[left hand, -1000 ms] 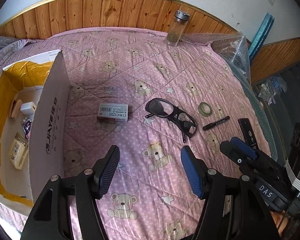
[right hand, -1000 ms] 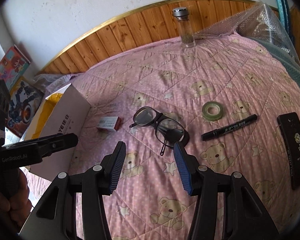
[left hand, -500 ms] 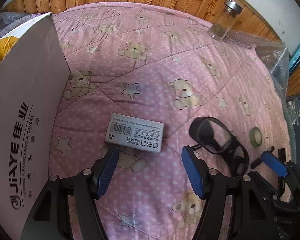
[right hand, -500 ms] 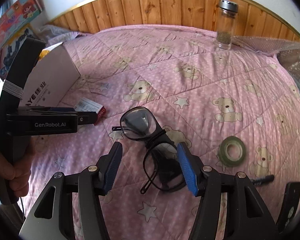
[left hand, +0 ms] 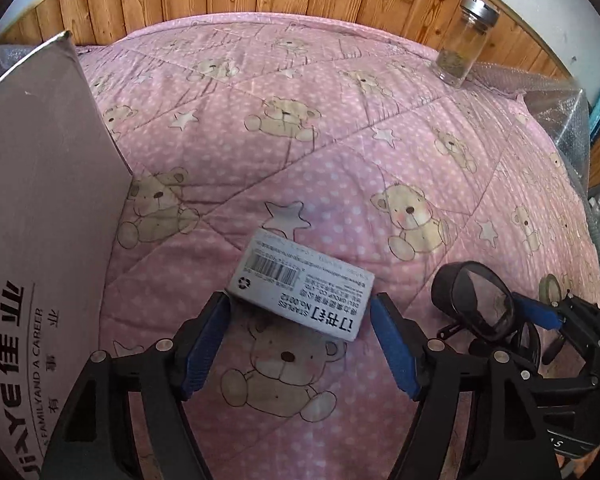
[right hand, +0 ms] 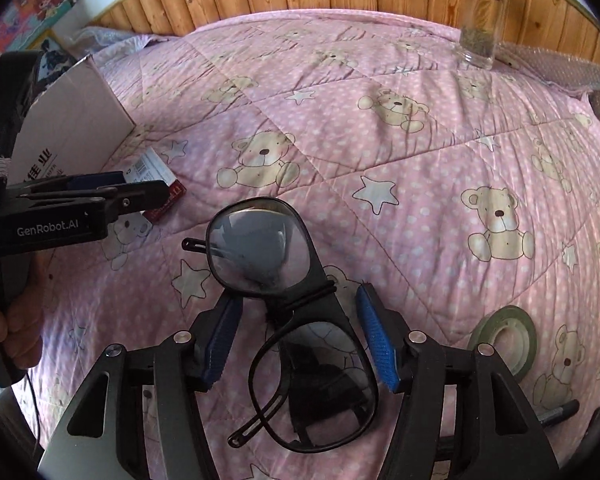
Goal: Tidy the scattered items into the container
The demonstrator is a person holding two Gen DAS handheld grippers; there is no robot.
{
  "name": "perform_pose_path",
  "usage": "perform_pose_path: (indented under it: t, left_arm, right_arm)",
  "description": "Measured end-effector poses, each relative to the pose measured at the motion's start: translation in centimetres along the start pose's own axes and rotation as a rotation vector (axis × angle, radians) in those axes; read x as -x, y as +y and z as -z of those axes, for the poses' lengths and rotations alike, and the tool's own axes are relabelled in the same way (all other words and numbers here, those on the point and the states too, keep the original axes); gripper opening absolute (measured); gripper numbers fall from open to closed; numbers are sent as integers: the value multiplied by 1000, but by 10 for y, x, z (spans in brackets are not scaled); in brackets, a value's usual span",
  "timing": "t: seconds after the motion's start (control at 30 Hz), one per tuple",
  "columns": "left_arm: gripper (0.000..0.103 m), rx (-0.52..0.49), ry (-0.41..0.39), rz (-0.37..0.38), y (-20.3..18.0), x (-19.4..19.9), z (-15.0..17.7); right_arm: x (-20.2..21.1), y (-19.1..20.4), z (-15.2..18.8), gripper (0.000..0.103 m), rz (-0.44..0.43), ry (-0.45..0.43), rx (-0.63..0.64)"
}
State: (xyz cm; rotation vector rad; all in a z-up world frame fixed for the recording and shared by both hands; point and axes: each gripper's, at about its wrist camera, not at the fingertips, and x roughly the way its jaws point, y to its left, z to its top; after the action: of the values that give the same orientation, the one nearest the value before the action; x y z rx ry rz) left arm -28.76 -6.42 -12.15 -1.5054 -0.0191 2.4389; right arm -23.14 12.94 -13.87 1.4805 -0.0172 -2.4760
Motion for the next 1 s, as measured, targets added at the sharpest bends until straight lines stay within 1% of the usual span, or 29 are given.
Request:
perform_pose_path:
  t: [0.03, 0.1, 0.2, 0.33, 0.43, 0.5, 0.57, 0.6, 0.63, 0.83, 1.0]
  left_arm:
    - [73, -14, -2, 2, 0, -2, -2]
    - [73, -48, -7, 8, -2, -6, -3]
    - [74, -96, -23, -11, -8, -10, -1]
    - [74, -150, -54, -29, -14, -12, -1]
    - [76, -171, -81, -25, -17, -13, -2]
    - [77, -214, -97, -56, -24, -17, -2]
    - [78, -246, -97, -82, -30, -22, -3]
    - [78, -251, -96, -76, -30, -22, -2]
    - [74, -253, -90, -60, -30, -22, -2]
    - [72, -248, -109, -29, -30, -7, 4]
    - [72, -193, -97, 11, -25, 10, 11]
  right_arm:
    - [1, -2, 1, 49, 3, -5, -13]
    - [3, -6, 3, 49, -12, -13, -50]
    - [5, -10, 3, 49, -37, -23, -92]
    - [6, -7, 4, 49, -33, -27, -102]
    - [6, -7, 5, 50, -31, -35, -111]
    - [5, -8, 5, 50, -34, -36, -115]
    - [5, -9, 5, 50, -33, -35, -119]
    - [5, -8, 5, 50, -32, -34, -119]
    - [5, -8, 5, 49, -32, -33, -123]
    - [11, -12, 11, 49, -74, -50, -189]
    - [22, -2, 23, 49, -93, -67, -229]
